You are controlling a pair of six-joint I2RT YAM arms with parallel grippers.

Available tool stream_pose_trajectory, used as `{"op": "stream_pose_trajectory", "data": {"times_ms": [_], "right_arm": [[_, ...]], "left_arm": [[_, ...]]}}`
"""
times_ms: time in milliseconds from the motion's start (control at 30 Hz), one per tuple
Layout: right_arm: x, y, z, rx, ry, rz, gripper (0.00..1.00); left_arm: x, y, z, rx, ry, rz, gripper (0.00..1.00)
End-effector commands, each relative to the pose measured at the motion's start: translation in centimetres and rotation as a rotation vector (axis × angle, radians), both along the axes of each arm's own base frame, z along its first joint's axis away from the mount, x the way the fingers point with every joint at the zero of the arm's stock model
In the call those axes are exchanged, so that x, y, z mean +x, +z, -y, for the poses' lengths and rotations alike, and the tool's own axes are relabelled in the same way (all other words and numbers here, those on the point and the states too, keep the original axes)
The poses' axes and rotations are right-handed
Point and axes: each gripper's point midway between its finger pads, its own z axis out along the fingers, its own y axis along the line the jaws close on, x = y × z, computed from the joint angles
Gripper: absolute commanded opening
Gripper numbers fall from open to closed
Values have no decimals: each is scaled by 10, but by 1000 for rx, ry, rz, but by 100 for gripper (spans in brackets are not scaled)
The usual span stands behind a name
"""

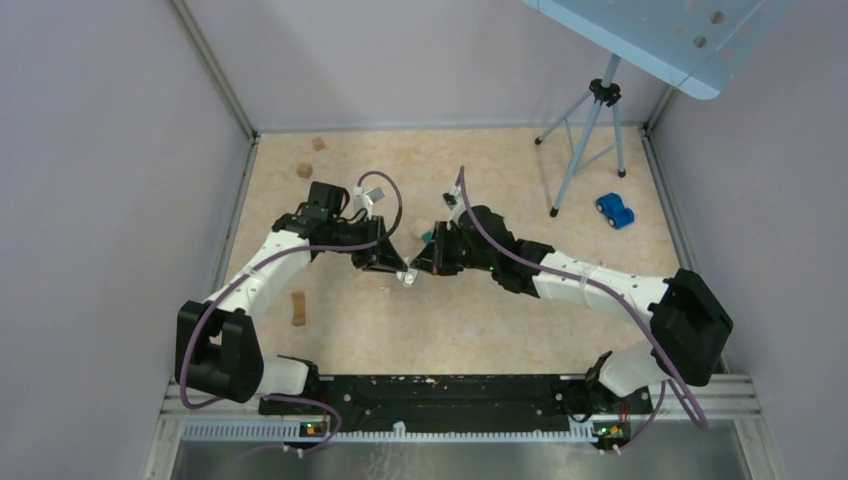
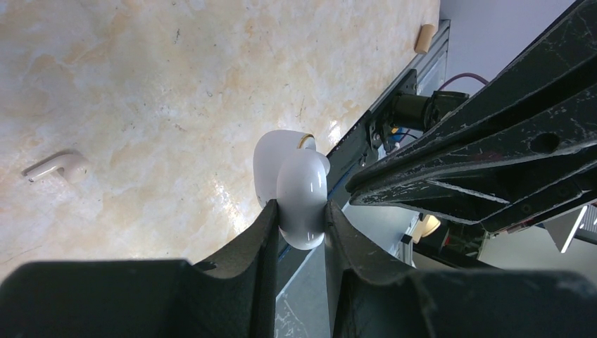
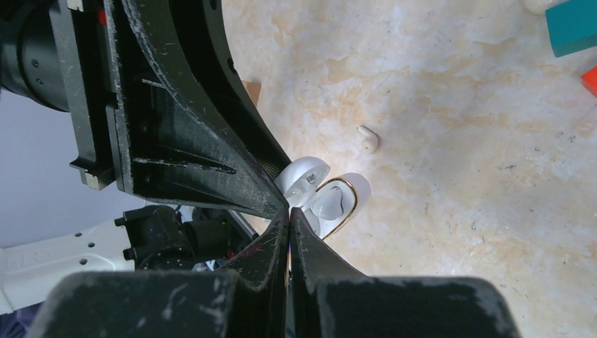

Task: Insert the wireless bluetooth earbuds into the charging case
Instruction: Place the charging case with the earbuds at the center of the board.

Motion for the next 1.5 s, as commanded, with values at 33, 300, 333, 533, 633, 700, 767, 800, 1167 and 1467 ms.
{"op": "stream_pose_trajectory", "data": {"times_ms": [33, 300, 333, 533, 633, 700, 767, 800, 1167, 1467], "right_arm": [[-1, 25, 0, 80, -9, 63, 0], [11, 1, 62, 3, -161, 55, 36], [10, -10, 71, -22, -172, 26, 37], [4, -26, 115, -96, -272, 19, 41], [1, -24, 128, -113, -298, 24, 42], [-1, -19, 135, -123, -313, 36, 43], [-2, -17, 142, -137, -327, 46, 43], [-3, -16, 146, -143, -333, 49, 44], [-13, -23, 161, -163, -354, 34, 45], [-8, -22, 154, -167, -337, 39, 46]], "left_arm": [[9, 21, 2, -25, -4, 107, 0], [9, 17, 5, -50, -3, 89, 0], [11, 17, 6, -61, 2, 82, 0], [59, 3, 11, -57, 64, 93, 0], [100, -5, -1, -80, 159, 79, 0], [123, -6, -4, -115, 181, 86, 0], [141, -13, -7, -114, 191, 76, 0], [149, -19, -8, -108, 190, 69, 0], [169, -88, -45, 19, 264, -33, 0], [153, -114, -65, 149, 322, -54, 6]]}}
